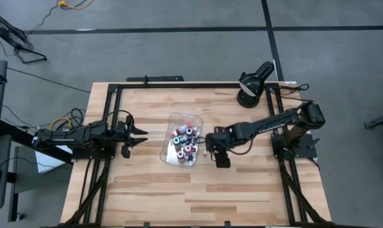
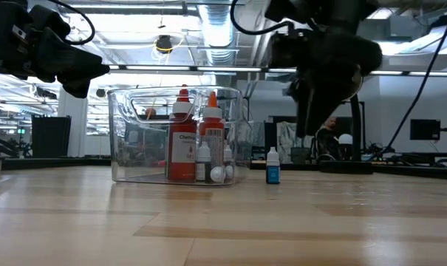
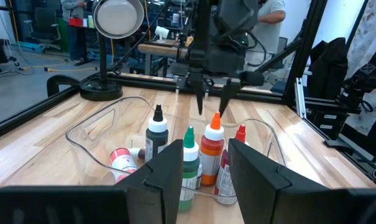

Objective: Pick & Place food coloring
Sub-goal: Put the small blue food coloring bottle into the transparent bin

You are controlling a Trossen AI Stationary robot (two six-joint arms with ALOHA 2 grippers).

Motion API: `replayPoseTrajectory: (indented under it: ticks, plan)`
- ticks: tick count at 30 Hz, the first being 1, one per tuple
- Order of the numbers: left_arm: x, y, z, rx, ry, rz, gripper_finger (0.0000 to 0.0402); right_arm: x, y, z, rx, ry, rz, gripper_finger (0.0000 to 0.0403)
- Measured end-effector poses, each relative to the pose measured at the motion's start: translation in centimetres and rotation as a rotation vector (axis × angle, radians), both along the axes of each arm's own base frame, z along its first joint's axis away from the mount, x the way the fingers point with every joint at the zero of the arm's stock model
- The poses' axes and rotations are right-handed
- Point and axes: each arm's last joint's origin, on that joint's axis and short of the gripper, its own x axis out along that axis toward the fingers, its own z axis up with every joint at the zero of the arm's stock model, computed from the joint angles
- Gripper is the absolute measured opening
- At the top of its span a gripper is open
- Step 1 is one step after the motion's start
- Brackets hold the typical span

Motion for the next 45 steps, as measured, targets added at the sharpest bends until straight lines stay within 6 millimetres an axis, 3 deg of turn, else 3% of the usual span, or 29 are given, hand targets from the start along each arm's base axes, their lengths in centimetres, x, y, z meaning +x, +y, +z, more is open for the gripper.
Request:
replayPoseTrajectory:
  ticks: [6,15,23,29,40,45]
  plan:
    - [0.0,0.0,0.0,0.000,-0.001,0.000,0.0118,-0.1,-0.5,-0.9,-0.173,-0.052,-0.113,0.0207]
    - [0.0,0.0,0.0,0.000,-0.001,0.000,0.0118,1.9,0.2,-3.9,-0.087,-0.055,0.052,0.0241]
    - [0.0,0.0,0.0,0.000,0.000,0.000,0.0118,2.9,0.5,-4.5,-0.082,-0.121,0.061,0.0233]
    - [0.0,0.0,0.0,0.000,0.000,0.000,0.0118,2.9,0.5,-4.5,-0.077,-0.121,0.061,0.0198]
    - [0.0,0.0,0.0,0.000,0.000,0.000,0.0118,2.9,0.3,-4.6,-0.053,-0.114,0.055,0.0071]
    - [0.0,0.0,0.0,0.000,0.000,0.000,0.0118,2.8,0.3,-4.6,-0.051,-0.110,0.047,0.0040]
